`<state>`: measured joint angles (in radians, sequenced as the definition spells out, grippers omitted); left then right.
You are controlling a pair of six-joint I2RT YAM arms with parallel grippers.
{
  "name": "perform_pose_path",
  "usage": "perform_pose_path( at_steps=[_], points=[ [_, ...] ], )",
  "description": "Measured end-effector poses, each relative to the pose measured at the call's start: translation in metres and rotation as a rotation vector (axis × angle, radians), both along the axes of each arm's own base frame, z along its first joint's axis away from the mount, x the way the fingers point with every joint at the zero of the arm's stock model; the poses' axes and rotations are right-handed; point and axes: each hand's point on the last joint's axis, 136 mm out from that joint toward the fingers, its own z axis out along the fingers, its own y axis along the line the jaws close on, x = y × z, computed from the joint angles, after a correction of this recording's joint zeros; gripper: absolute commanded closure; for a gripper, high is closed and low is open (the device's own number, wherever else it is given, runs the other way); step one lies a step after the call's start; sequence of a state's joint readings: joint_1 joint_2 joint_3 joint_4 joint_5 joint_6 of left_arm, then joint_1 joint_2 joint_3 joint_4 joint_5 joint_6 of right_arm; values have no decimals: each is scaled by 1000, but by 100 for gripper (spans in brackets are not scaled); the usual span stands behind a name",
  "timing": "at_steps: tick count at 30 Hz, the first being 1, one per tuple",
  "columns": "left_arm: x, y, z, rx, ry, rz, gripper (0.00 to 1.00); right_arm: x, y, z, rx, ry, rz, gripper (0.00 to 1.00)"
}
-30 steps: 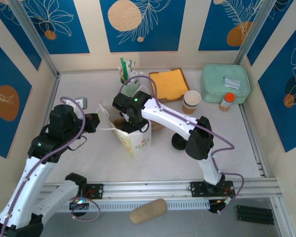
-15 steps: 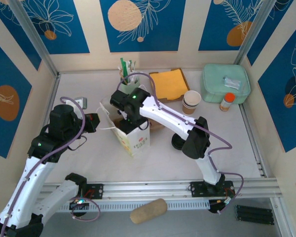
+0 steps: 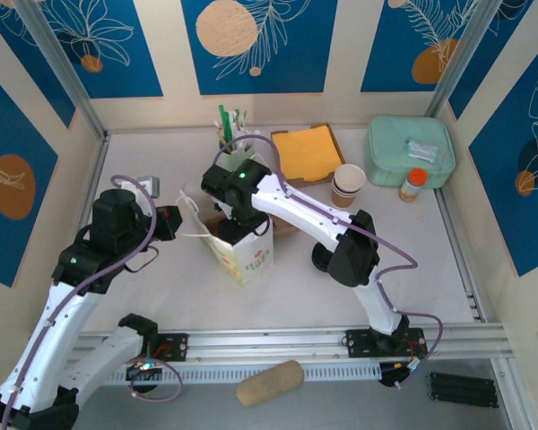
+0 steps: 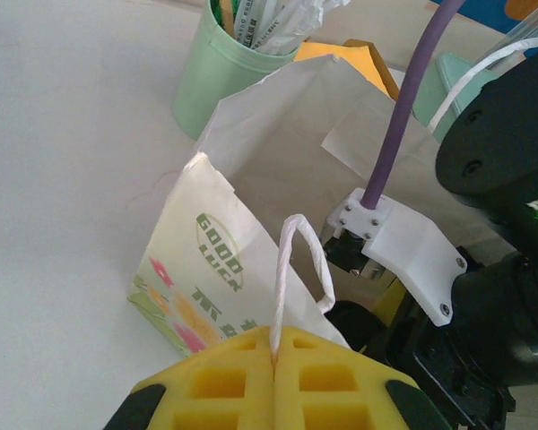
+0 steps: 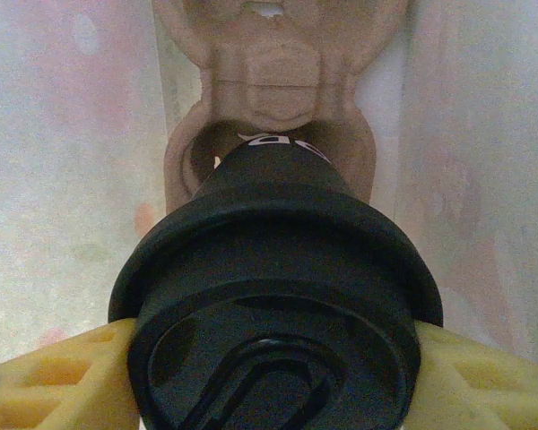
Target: Pack the takeout coffee
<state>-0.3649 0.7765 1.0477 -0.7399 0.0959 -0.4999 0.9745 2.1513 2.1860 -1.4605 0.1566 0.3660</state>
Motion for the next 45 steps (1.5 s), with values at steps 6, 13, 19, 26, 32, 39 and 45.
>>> perform_pose_path(
  at_steps=[6, 13, 19, 26, 32, 39, 45],
  points=[
    [0, 0, 0, 0, -1, 0, 100, -2, 0, -3, -4, 22, 19, 54],
    [0, 0, 0, 0, -1, 0, 100, -3, -1, -3, -9, 26, 27, 54],
    [0, 0, 0, 0, -1, 0, 100, -2, 1, -4, -13, 18, 31, 54],
    [0, 0, 0, -1, -1, 0, 100, -2, 1, -5, -17, 13, 35, 54],
    [0, 0, 0, 0, -1, 0, 100, -2, 2, -5, -17, 12, 35, 54],
    [0, 0, 0, 0, -1, 0, 100, -2, 2, -5, -17, 10, 35, 54],
    [0, 0, 0, -1, -1, 0, 100, -2, 2, -5, -16, 9, 34, 54]
  ],
)
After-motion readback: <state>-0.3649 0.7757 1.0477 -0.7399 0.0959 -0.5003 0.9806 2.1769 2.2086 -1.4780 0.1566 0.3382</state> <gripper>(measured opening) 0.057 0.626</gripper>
